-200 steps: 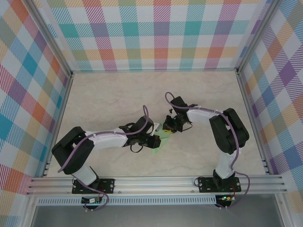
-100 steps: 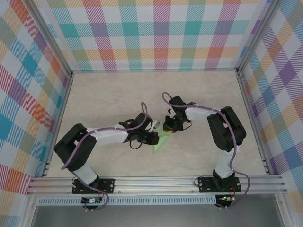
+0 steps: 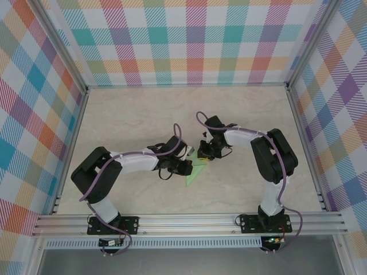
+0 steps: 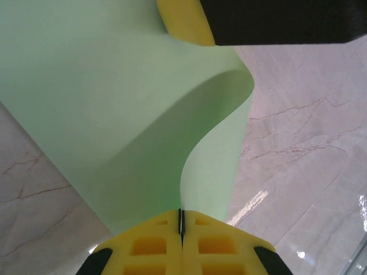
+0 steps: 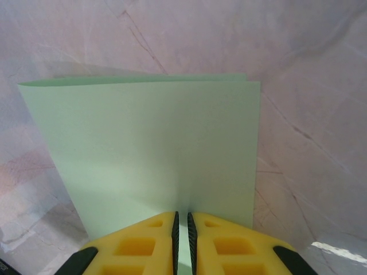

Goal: Fold a paper plane with a square sheet of paper (pick it up from the middle)
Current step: Third fold the triangle at the center of the table.

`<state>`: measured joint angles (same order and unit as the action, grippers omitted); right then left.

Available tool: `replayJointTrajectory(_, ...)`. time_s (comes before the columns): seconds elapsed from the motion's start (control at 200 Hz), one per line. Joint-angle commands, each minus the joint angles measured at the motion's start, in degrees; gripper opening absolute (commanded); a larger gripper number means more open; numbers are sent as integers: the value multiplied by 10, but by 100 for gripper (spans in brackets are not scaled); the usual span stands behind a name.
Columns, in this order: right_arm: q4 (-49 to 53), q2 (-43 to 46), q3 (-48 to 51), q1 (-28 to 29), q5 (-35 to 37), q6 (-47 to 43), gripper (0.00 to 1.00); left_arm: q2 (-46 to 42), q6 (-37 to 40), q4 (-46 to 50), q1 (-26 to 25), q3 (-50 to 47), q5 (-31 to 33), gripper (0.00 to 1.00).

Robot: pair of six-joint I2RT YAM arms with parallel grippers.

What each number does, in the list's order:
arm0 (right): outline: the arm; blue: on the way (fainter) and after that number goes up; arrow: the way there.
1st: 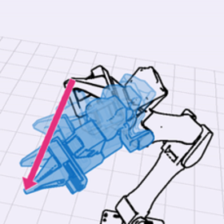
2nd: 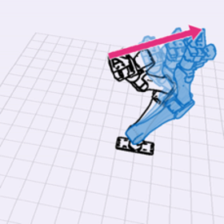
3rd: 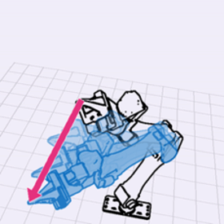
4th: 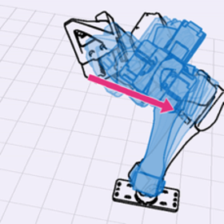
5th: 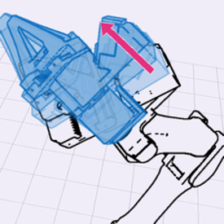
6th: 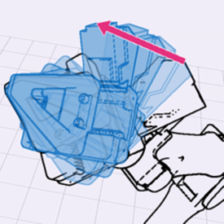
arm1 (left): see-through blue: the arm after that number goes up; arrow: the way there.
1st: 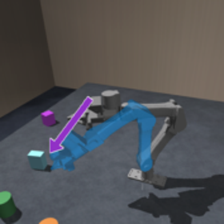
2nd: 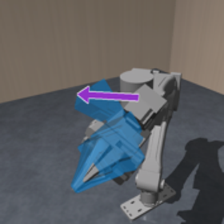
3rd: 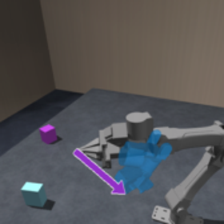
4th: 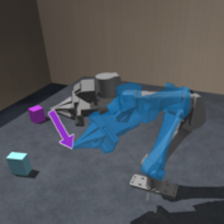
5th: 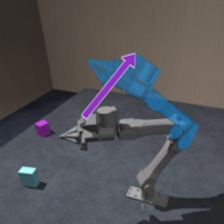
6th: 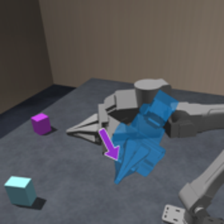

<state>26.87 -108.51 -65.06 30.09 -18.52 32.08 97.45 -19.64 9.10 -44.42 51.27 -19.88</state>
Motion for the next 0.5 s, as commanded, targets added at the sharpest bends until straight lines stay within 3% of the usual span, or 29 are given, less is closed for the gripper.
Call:
replayJointTrajectory(0.0, 22, -17, -2, -2, 5, -6, 16, 11, 15, 15, 9, 14, 10, 4)
replayJointTrajectory(0.495, 21, -17, 4, -2, 2, -2, 17, 26, 17, 12, 9, 19, 22, 6)
